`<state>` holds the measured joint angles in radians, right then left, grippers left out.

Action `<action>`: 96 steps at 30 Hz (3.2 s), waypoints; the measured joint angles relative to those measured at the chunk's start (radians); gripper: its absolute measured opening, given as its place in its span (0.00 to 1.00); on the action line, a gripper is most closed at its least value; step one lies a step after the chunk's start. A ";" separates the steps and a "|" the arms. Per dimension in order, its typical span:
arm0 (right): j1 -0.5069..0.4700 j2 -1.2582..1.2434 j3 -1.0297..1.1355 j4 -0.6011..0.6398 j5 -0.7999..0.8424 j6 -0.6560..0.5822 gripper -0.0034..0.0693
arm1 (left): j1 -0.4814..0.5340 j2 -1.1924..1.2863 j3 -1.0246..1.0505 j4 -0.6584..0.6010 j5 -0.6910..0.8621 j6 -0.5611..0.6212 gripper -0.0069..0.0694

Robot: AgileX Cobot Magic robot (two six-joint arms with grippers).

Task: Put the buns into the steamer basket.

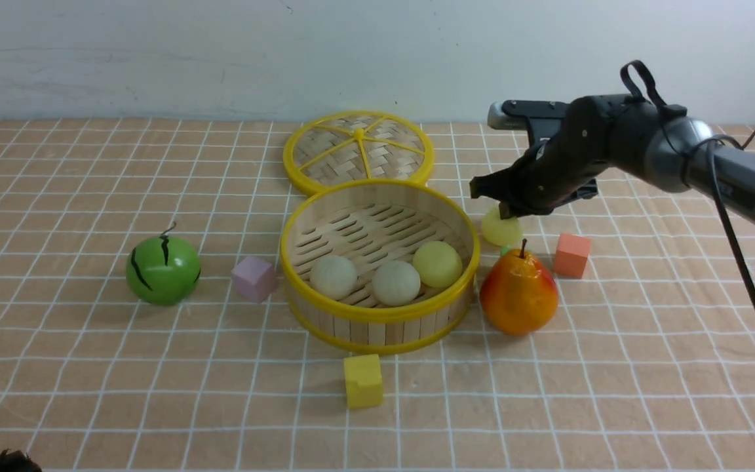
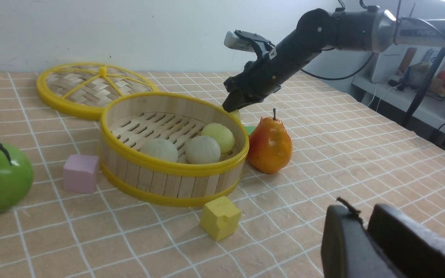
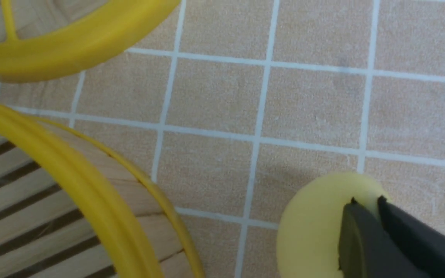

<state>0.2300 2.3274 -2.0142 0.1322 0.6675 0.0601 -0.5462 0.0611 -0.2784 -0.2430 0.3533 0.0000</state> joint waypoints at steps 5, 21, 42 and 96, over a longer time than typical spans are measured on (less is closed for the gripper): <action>0.014 -0.109 0.000 0.052 0.025 -0.050 0.05 | 0.000 0.000 0.000 0.000 0.000 0.000 0.21; 0.219 -0.044 -0.001 0.178 -0.060 -0.191 0.13 | 0.000 0.000 0.000 0.000 0.000 0.000 0.21; 0.229 -0.533 -0.001 0.045 0.562 -0.072 0.25 | 0.000 0.000 0.000 0.000 0.000 0.000 0.21; -0.172 -2.338 2.034 -0.066 -0.284 -0.022 0.05 | 0.000 -0.001 0.000 0.000 0.005 0.000 0.21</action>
<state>0.0584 -0.0103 0.0201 0.0663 0.3830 0.0381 -0.5462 0.0601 -0.2784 -0.2430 0.3580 0.0000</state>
